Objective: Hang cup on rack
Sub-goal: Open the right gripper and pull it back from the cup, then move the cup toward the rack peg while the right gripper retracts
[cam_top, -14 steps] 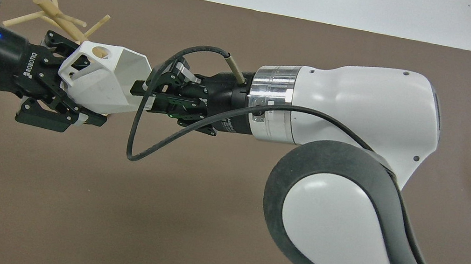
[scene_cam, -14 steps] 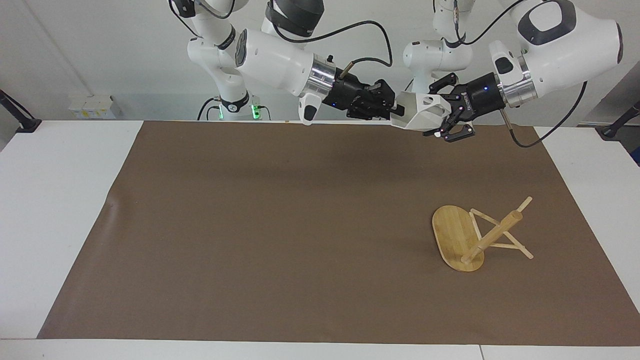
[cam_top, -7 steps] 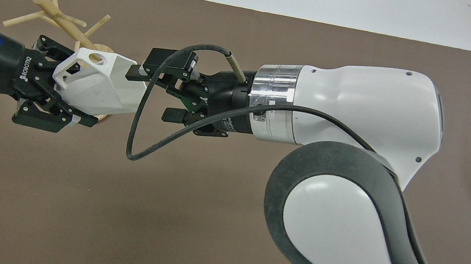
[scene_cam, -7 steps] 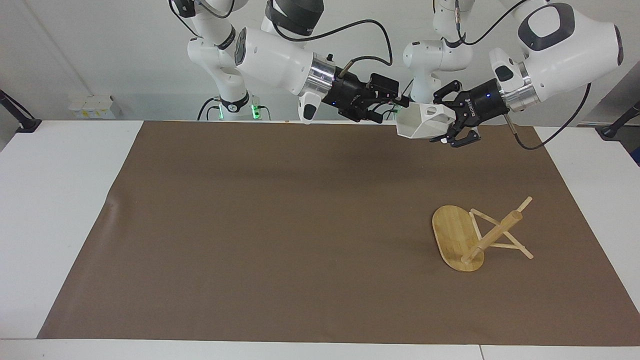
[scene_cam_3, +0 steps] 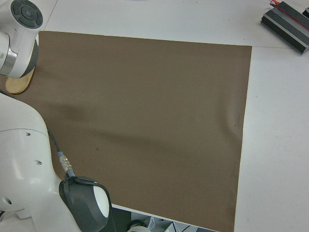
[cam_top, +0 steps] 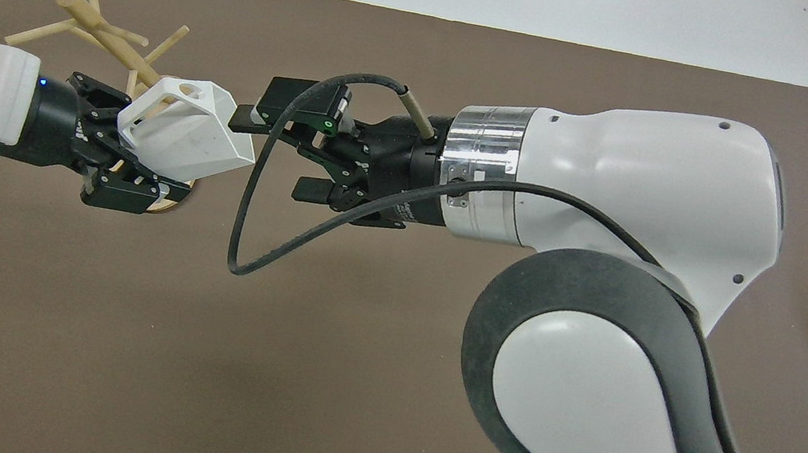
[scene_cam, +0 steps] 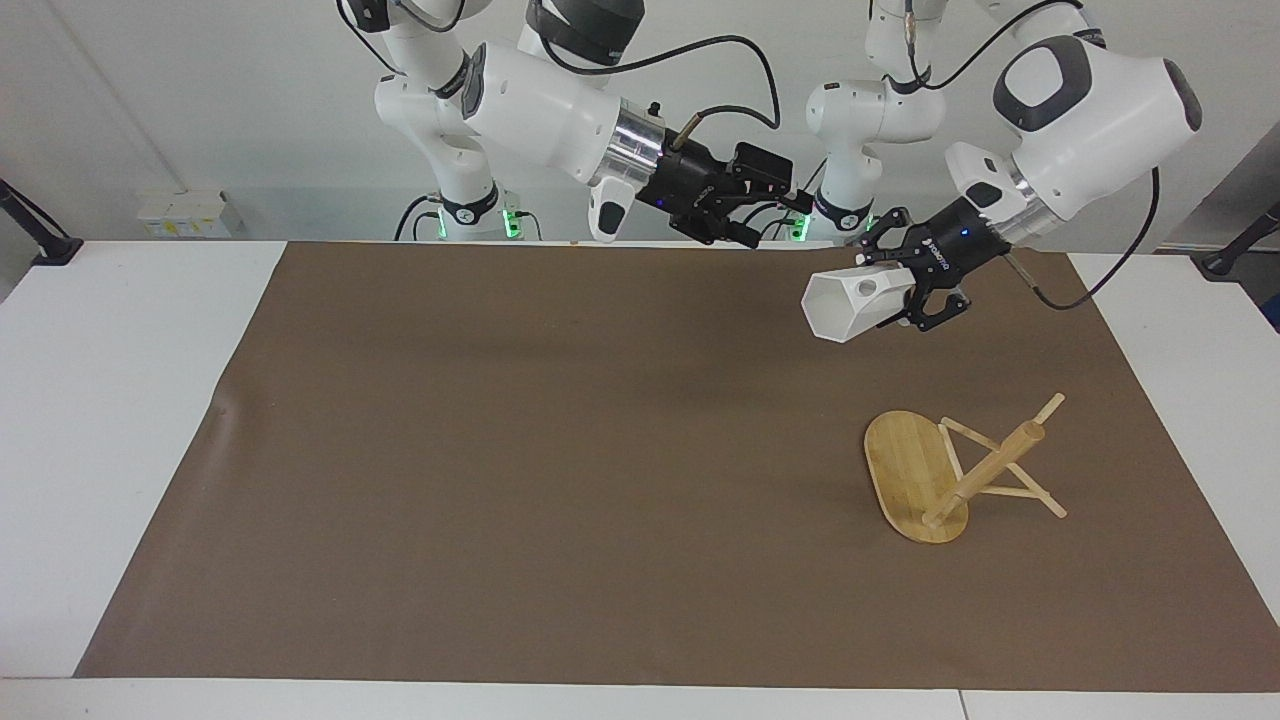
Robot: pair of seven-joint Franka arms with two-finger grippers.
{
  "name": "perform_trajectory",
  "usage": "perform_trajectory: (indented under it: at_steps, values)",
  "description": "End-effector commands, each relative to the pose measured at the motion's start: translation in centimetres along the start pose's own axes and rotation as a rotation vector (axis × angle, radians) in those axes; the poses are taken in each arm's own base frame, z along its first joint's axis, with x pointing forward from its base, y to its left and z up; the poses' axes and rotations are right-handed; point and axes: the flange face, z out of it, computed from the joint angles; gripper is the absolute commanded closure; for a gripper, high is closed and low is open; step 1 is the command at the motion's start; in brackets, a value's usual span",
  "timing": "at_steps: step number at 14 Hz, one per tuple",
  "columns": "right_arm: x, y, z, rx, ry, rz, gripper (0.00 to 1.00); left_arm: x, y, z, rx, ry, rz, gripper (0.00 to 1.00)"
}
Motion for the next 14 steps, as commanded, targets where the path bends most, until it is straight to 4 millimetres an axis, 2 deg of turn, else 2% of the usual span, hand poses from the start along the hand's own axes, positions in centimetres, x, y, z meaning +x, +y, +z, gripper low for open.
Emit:
perform_trajectory:
  at_steps: [1,3,6,9,12,14]
  values:
    - [0.3,-0.2,-1.9,-0.034,0.060,-0.050,0.00,0.5,1.8,1.8,0.142,-0.023,-0.078,1.00]
    - [0.8,-0.1,-3.0,-0.060,0.095,-0.072,0.00,0.4,1.6,2.6,0.182,-0.030,-0.117,1.00]
    - [1.8,0.0,-5.5,-0.091,0.154,-0.091,0.00,0.3,0.6,2.5,0.291,-0.079,-0.098,1.00]
    - [3.4,0.9,-8.4,-0.199,0.239,-0.144,0.00,0.3,-0.7,3.4,0.316,-0.064,-0.204,1.00]
    - [4.6,2.0,-10.5,-0.333,0.305,-0.198,0.00,0.6,-1.5,3.4,0.364,0.012,-0.280,1.00]
    - [5.8,3.5,-12.2,-0.445,0.320,-0.239,0.00,0.5,-2.0,3.7,0.396,0.066,-0.329,1.00]
